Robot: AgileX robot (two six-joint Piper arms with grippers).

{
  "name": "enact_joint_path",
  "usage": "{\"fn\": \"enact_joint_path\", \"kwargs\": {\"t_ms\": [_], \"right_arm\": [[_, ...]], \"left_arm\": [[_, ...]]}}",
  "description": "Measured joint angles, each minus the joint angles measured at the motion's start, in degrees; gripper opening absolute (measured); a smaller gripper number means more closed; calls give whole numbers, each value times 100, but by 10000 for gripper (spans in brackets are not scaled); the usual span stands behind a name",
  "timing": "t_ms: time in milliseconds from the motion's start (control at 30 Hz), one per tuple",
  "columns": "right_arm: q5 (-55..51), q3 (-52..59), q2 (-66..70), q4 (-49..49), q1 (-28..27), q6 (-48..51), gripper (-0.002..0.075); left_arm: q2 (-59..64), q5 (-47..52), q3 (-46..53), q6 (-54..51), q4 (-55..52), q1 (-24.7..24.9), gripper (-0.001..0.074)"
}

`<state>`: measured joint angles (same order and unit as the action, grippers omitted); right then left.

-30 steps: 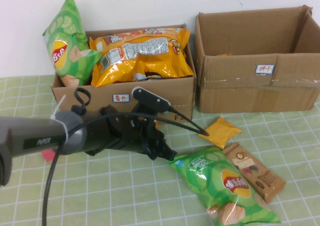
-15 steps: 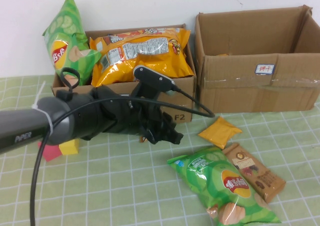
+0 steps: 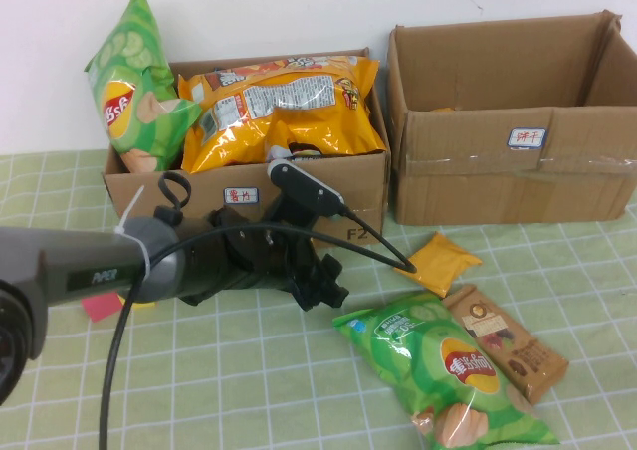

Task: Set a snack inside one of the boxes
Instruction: Pick up the biscuit

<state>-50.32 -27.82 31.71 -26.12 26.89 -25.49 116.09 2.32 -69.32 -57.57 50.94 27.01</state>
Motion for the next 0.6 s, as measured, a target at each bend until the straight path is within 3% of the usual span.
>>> {"fn": "enact_joint_path", "kwargs": {"t_ms": [233,433,600], "right_arm": [[51,23,0,5,0,-9,1],[51,23,0,5,0,-9,1],[112,26,0,-19,0,-9,1]], "left_arm": [[111,-475,-19,-19,27,0,294],[111,-461,-19,-28,67,39,75],[96,-232,-33,-28,67,112,22]]}}
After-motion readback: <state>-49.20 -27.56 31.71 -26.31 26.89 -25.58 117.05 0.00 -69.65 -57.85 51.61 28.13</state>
